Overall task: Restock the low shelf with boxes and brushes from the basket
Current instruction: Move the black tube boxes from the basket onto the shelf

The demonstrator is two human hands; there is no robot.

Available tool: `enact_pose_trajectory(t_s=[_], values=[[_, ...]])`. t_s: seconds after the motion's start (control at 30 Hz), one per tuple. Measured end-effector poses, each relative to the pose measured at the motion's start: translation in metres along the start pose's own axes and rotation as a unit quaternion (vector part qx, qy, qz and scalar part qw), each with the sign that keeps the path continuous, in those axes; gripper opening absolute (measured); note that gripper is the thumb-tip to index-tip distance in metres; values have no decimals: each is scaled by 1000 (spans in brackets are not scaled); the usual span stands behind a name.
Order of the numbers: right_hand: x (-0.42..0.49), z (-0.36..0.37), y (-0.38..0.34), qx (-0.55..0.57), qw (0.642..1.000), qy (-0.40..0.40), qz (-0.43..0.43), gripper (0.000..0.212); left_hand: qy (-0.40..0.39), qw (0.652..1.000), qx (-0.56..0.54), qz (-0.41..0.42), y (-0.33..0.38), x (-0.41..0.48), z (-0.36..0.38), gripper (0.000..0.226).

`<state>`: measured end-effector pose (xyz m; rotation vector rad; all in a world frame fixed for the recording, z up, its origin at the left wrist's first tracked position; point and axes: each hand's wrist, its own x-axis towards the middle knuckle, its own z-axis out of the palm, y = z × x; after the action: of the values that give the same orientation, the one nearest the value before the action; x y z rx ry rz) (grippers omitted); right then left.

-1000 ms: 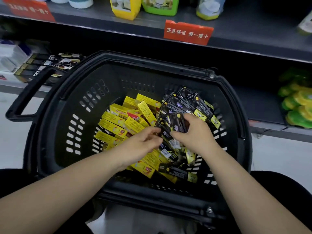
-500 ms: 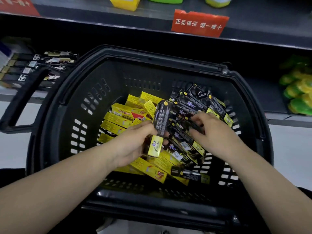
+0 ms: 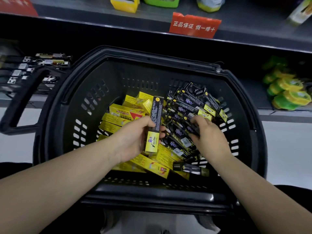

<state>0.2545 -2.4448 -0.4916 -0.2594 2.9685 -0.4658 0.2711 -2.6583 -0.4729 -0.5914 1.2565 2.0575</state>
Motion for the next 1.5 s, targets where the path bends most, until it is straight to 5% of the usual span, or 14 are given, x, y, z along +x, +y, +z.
enact_pose_trajectory(t_s=[0.17, 0.27, 0.57, 0.63, 0.7, 0.8, 0.93, 1.2, 1.33, 1.5], values=[[0, -33, -23, 186, 981, 48, 16, 40, 32, 999, 36, 15, -3, -5, 1, 21], [-14, -37, -46, 358, 931, -33, 68, 28, 5, 998, 56, 22, -10, -9, 9, 23], [-9, -38, -57, 546, 811, -168, 125, 19, -20, 992, 113, 42, -9, -17, 10, 49], [-1, -46, -38, 452, 869, -170, 107, 22, 6, 990, 136, 42, -9, -15, 10, 53], [9, -48, -16, 177, 972, -137, 73, 14, 48, 990, 132, 31, -9, -11, 7, 60], [8, -26, -2, -95, 974, -193, 74, 44, 91, 986, 136, 14, -7, -5, 2, 54], [-1, 12, -3, -144, 972, -182, 29, 66, 107, 986, 130, 13, -8, 3, -1, 34], [8, -4, -3, 44, 990, -117, 60, 37, 102, 992, 76, 3, -12, 16, 11, 32], [5, -19, -20, 319, 930, -137, 120, 33, 95, 995, 22, 2, -15, 15, 19, 34], [-7, -11, -40, 479, 844, -153, 189, 40, 93, 995, 6, 36, -20, 16, 26, 48]])
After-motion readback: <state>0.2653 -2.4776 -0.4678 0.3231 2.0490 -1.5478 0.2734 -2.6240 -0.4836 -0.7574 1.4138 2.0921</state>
